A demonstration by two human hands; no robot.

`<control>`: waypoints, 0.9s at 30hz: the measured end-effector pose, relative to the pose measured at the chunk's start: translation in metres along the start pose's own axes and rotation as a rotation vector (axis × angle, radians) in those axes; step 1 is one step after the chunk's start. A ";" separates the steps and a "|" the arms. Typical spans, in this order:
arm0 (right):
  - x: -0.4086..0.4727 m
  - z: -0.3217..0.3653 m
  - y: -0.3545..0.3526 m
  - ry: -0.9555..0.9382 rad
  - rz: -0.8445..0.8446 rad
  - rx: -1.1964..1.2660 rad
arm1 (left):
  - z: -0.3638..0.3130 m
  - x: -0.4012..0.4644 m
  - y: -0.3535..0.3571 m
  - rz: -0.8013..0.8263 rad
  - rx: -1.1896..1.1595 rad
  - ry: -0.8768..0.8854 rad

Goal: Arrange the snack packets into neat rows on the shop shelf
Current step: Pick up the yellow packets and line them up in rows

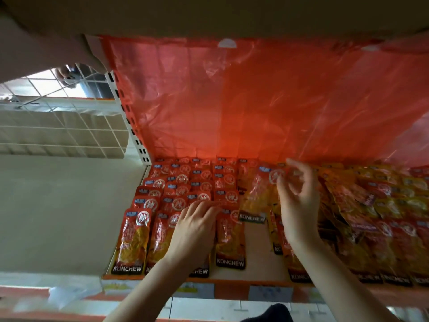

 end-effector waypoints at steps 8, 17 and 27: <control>-0.070 -0.047 -0.001 0.168 0.326 -0.307 | 0.021 -0.007 -0.004 0.011 -0.040 -0.099; -0.085 -0.058 0.009 0.166 0.489 -0.492 | 0.016 -0.018 -0.008 0.023 -0.058 -0.030; -0.083 -0.061 0.017 0.208 0.453 -0.457 | -0.005 -0.006 -0.006 0.124 -0.246 -0.122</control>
Point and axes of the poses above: each hand's wrist, its own x-axis towards the middle knuckle, its own y-axis out of the palm, z = x × y, the point moved 4 cm from there along x, towards the middle knuckle, and after that the axes turned 14 degrees about x, right-handed, at the moved point
